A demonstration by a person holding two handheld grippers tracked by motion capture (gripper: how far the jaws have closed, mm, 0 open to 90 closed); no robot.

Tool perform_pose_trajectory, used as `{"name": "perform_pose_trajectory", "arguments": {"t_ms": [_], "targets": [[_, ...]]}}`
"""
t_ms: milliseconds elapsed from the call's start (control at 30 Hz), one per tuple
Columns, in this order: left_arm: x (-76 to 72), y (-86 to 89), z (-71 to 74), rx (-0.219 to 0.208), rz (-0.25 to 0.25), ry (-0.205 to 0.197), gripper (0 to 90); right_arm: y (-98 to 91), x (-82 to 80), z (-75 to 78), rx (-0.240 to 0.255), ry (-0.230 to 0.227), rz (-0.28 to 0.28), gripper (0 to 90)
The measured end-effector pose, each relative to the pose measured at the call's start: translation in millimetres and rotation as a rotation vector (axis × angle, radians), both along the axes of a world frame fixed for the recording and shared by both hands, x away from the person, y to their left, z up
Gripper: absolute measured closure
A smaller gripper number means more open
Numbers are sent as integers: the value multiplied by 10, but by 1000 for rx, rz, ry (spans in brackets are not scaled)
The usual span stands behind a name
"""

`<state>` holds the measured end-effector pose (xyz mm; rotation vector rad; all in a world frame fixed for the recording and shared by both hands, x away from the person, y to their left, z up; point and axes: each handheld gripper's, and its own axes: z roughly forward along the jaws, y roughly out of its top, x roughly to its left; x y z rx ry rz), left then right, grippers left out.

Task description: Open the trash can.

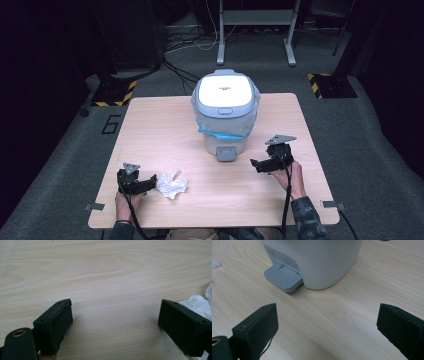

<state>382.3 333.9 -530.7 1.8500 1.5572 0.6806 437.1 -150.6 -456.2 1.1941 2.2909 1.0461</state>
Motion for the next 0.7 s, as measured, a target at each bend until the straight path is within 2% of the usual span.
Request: {"name": "perform_pose_trajectory", "arguments": {"t_ms": [33, 433, 467, 500, 567, 700], "targets": [[0, 0, 0, 0, 0, 0, 119, 31, 23, 17, 17, 0, 18, 21], [0, 0, 0, 0, -2, 0, 118, 230, 98, 59, 16, -8, 60, 26], [0, -1, 0, 0, -1, 0, 118, 257, 100, 57, 20, -18, 68, 84], [0, 0, 0, 0, -2, 0, 118, 257, 100, 57, 20, -18, 68, 84], [0, -2, 0, 0, -2, -1, 119, 288, 90, 61, 21, -18, 65, 185], [-1, -2, 0, 0, -5, 0, 120, 355, 98, 45, 1, -27, 79, 433]]}}
